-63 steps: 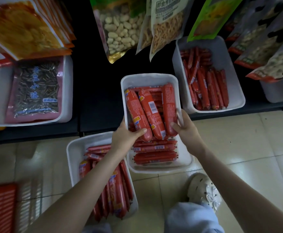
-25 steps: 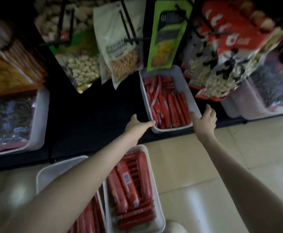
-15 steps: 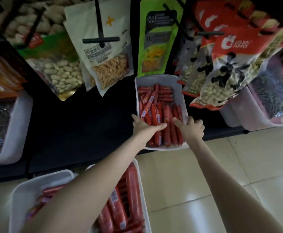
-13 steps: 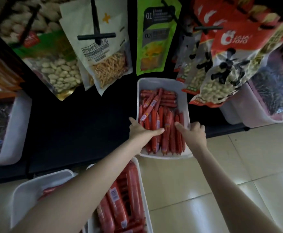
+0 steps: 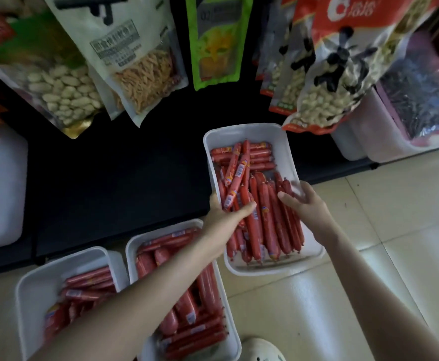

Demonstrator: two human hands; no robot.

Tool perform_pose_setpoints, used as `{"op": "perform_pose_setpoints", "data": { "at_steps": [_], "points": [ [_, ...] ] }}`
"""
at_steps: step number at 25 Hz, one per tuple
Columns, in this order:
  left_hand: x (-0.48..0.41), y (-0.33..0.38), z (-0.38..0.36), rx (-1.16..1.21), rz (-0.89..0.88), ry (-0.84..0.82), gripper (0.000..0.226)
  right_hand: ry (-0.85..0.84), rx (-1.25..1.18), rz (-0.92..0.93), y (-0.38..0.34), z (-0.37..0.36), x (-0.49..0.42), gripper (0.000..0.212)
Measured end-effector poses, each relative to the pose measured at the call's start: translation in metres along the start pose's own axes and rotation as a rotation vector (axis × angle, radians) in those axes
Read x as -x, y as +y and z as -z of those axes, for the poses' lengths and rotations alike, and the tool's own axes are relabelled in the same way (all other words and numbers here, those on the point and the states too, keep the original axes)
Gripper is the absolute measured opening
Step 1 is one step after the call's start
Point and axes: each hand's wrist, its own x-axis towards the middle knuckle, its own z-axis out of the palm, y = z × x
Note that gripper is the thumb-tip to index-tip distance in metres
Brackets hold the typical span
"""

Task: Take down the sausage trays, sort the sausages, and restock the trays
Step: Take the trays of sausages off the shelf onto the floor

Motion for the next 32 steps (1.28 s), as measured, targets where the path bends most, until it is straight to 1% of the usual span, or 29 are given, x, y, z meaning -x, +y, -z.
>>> {"op": "perform_pose_setpoints", "data": {
  "at_steps": [3, 6, 7, 9, 10, 11, 12, 13, 15, 16, 17, 18, 19, 20, 21, 22, 23, 25, 27, 28, 30, 32],
  "points": [
    [0.035, -0.028, -0.032, -0.097, -0.006, 0.014, 0.059, 0.026, -0.002, -0.027, 0.036, 0.033, 0.043, 0.074],
    [0.057, -0.048, -0.065, -0.216, 0.103, -0.087, 0.064, 0.071, -0.032, -0.044, 0.075, 0.064, 0.086, 0.067],
    [0.063, -0.055, -0.076, -0.250, 0.149, -0.124, 0.066, 0.083, -0.038, -0.054, 0.088, 0.073, 0.096, 0.068],
    [0.070, -0.073, -0.097, -0.286, 0.217, -0.147, 0.070, 0.101, 0.001, -0.100, 0.108, 0.085, 0.110, 0.071],
    [0.071, -0.081, -0.105, -0.292, 0.252, -0.142, 0.072, 0.101, 0.034, -0.129, 0.118, 0.089, 0.112, 0.077],
    [0.068, -0.093, -0.109, -0.296, 0.284, -0.123, 0.072, 0.097, 0.075, -0.154, 0.126, 0.090, 0.111, 0.088],
    [0.062, -0.106, -0.112, -0.292, 0.306, -0.104, 0.066, 0.092, 0.125, -0.177, 0.133, 0.089, 0.110, 0.099],
    [0.057, -0.116, -0.112, -0.271, 0.319, -0.080, 0.056, 0.067, 0.172, -0.190, 0.139, 0.085, 0.106, 0.100],
    [0.045, -0.135, -0.104, -0.241, 0.321, -0.025, 0.040, 0.006, 0.245, -0.200, 0.149, 0.070, 0.093, 0.082],
    [0.041, -0.141, -0.099, -0.242, 0.329, 0.009, 0.039, -0.007, 0.284, -0.195, 0.153, 0.061, 0.085, 0.073],
    [0.033, -0.148, -0.094, -0.258, 0.349, 0.026, 0.042, -0.009, 0.310, -0.193, 0.157, 0.052, 0.078, 0.069],
    [0.025, -0.154, -0.088, -0.287, 0.375, -0.001, 0.047, -0.004, 0.324, -0.199, 0.157, 0.045, 0.070, 0.068],
    [0.017, -0.156, -0.084, -0.301, 0.439, -0.067, 0.054, -0.003, 0.333, -0.205, 0.156, 0.039, 0.062, 0.067],
    [0.013, -0.152, -0.082, -0.301, 0.520, -0.146, 0.073, -0.016, 0.342, -0.203, 0.153, 0.035, 0.056, 0.067],
    [0.008, -0.153, -0.079, -0.298, 0.604, -0.188, 0.099, -0.042, 0.360, -0.197, 0.149, 0.033, 0.050, 0.068],
    [0.002, -0.153, -0.074, -0.305, 0.653, -0.215, 0.116, -0.068, 0.389, -0.196, 0.145, 0.032, 0.047, 0.071],
    [0.006, -0.144, -0.068, -0.330, 0.654, -0.230, 0.116, -0.078, 0.443, -0.204, 0.140, 0.032, 0.045, 0.077],
    [0.017, -0.123, -0.045, -0.409, 0.553, -0.213, 0.099, -0.021, 0.623, -0.212, 0.121, 0.020, 0.050, 0.090],
    [0.033, -0.096, -0.007, -0.561, 0.414, -0.185, 0.085, 0.060, 0.723, -0.104, 0.090, -0.014, 0.064, 0.095],
    [0.044, -0.080, 0.021, -0.635, 0.299, -0.146, 0.073, 0.063, 0.740, -0.017, 0.074, -0.039, 0.073, 0.095],
    [0.074, -0.053, 0.090, -0.723, 0.131, -0.021, 0.051, -0.033, 0.751, 0.183, 0.031, -0.105, 0.094, 0.095],
    [0.108, -0.045, 0.168, -0.765, 0.036, 0.154, 0.042, -0.187, 0.717, 0.352, -0.007, -0.180, 0.120, 0.093]
  ]
}}
